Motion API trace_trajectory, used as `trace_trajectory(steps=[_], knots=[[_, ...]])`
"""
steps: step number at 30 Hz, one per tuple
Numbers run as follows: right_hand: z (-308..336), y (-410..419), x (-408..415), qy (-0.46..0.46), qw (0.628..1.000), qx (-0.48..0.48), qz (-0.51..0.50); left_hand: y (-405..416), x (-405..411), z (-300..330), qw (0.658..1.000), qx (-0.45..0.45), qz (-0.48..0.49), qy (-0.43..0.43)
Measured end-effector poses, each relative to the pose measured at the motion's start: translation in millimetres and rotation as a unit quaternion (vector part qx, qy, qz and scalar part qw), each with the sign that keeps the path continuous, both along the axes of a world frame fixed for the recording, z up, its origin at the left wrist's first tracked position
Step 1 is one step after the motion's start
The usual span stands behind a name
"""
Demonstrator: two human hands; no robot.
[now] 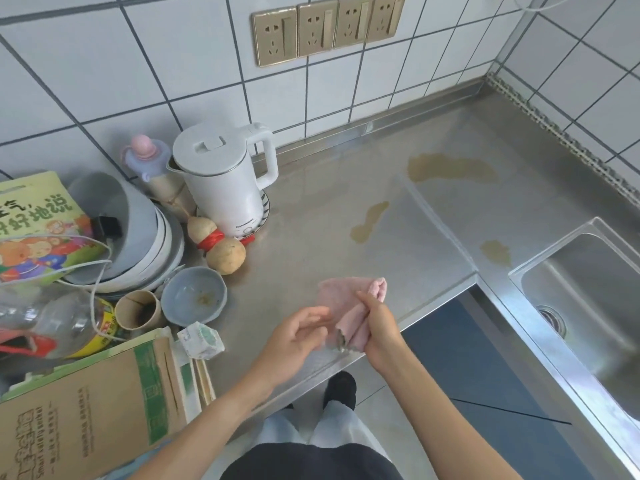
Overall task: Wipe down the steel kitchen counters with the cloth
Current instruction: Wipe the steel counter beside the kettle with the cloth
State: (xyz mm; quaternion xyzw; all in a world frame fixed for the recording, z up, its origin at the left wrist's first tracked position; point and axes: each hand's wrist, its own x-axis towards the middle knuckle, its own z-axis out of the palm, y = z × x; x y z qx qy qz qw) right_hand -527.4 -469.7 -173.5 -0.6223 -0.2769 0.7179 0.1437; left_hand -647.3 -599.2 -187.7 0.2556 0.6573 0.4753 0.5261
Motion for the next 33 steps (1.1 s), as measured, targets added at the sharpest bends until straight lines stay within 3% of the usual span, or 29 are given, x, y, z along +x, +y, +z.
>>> trace_trajectory(steps=[2, 4, 6, 8, 10, 12, 15, 17, 20, 22, 23, 28, 31, 33], knots=[[-7, 12, 13, -0.055, 0.990, 0.121, 0.040, 0, -11, -20, 0.997, -0.017, -0.008, 0.072], [-14, 18, 20, -0.078, 0.946, 0.284, 0.138, 1, -24, -42, 0.980, -0.055, -0.039, 0.187], [-37, 17, 21, -0.117, 0.866, 0.404, 0.269, 0, -36, -67, 0.934, -0.092, -0.085, 0.335], [-74, 1, 21, -0.190, 0.771, 0.423, 0.437, -2, -42, -91, 0.869, -0.102, -0.125, 0.468], [-108, -23, 26, -0.251, 0.662, 0.435, 0.556, -6, -42, -111, 0.824, -0.109, -0.148, 0.536], [-126, -32, 36, -0.265, 0.604, 0.485, 0.574, -14, -38, -130, 0.798, -0.117, -0.163, 0.568], [-135, -9, 48, -0.258, 0.584, 0.530, 0.558, -19, -39, -149, 0.789, -0.108, -0.153, 0.585], [-137, 13, 49, -0.302, 0.588, 0.526, 0.535, -20, -37, -155, 0.784, -0.096, -0.142, 0.597], [-142, 36, 18, -0.363, 0.632, 0.494, 0.474, -19, -33, -163, 0.780, -0.080, -0.122, 0.608], [-146, 37, -16, -0.363, 0.667, 0.475, 0.445, -18, -32, -164, 0.780, -0.078, -0.107, 0.611], [-146, 34, -31, -0.353, 0.667, 0.479, 0.449, -17, -33, -163, 0.782, -0.077, -0.102, 0.610], [-148, 0, -36, -0.232, 0.567, 0.567, 0.551, -11, -40, -155, 0.820, -0.029, -0.052, 0.570], [-148, 2, 15, -0.239, 0.538, 0.571, 0.572, 0, -47, -146, 0.843, -0.012, -0.027, 0.537], [-142, 19, 53, -0.286, 0.538, 0.555, 0.566, 14, -52, -139, 0.854, -0.005, -0.027, 0.519]])
